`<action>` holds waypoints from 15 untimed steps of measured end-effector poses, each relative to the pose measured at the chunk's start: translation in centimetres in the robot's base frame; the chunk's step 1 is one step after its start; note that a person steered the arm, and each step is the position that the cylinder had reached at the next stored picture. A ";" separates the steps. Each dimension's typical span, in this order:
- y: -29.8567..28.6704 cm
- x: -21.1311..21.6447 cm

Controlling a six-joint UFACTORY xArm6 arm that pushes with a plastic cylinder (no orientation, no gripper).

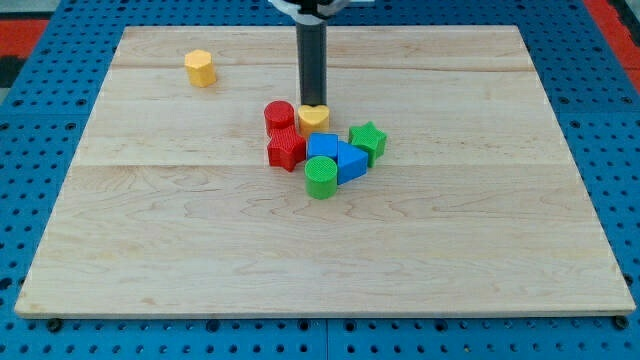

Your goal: Slide yellow hexagon to yellow heart

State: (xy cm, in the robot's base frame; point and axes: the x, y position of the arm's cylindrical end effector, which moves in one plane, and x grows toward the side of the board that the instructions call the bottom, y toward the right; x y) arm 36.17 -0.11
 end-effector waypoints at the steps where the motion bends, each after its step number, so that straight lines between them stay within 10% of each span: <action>1: 0.4 0.4; 5: -13.1 -12.6; 7: -21.5 -12.2; 11: -15.1 -9.0; 15: 3.6 -3.7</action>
State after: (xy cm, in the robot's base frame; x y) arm 32.42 3.48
